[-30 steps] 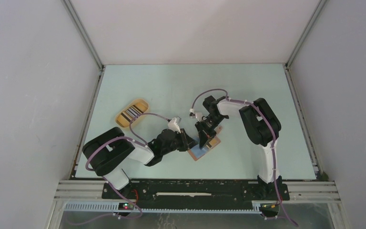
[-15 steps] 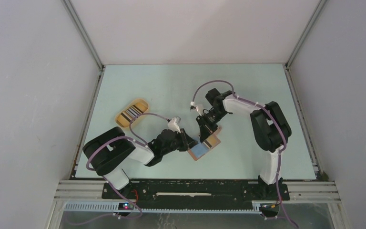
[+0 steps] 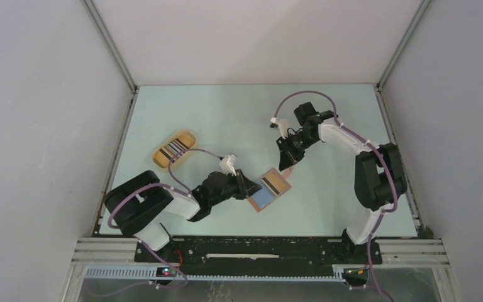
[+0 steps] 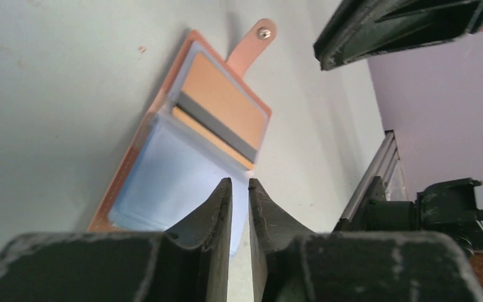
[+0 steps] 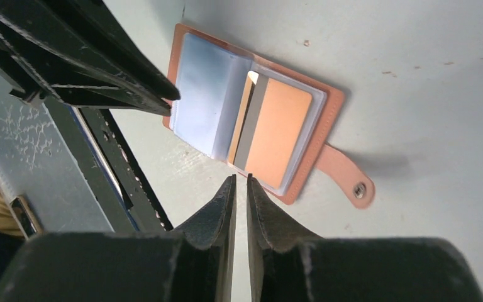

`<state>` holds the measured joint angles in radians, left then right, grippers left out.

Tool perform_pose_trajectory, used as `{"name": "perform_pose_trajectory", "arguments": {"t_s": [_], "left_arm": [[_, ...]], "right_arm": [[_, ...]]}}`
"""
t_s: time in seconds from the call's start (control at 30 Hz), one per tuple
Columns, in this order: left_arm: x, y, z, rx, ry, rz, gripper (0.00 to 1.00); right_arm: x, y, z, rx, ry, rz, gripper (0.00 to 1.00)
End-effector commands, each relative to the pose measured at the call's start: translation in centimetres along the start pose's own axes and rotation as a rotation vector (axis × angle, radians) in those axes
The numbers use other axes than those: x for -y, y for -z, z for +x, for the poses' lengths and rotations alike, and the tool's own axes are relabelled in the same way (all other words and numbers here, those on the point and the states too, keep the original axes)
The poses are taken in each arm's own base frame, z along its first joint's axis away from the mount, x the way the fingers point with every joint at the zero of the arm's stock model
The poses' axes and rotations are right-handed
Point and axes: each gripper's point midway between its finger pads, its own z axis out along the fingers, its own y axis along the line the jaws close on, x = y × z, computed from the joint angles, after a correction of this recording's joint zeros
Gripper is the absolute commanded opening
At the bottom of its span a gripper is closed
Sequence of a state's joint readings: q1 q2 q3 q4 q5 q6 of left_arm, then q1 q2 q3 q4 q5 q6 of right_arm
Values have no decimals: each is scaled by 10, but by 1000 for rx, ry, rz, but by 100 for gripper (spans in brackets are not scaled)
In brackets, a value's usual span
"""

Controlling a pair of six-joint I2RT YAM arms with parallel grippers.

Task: Put the credit cards into the card holder
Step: Pick up the credit card from the storage box.

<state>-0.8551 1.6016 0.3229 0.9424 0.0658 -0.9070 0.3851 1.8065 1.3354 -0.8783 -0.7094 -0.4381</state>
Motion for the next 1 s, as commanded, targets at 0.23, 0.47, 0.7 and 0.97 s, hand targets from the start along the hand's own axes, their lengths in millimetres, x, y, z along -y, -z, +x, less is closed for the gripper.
{"name": "perform_pose_trajectory", "arguments": {"t_s": [0.23, 0.47, 0.7, 0.97], "left_arm": [[64, 34, -67, 161, -307, 99, 23], [73, 88, -149, 436, -514, -95, 42], [59, 137, -206, 650, -495, -267, 97], [2, 151, -239, 668, -285, -406, 100]], "right_arm": [[-24, 74, -31, 226, 194, 108, 20], [-59, 130, -52, 425, 355, 248, 32], [-93, 171, -76, 618, 377, 277, 98], [-99, 123, -64, 504, 278, -19, 99]]}}
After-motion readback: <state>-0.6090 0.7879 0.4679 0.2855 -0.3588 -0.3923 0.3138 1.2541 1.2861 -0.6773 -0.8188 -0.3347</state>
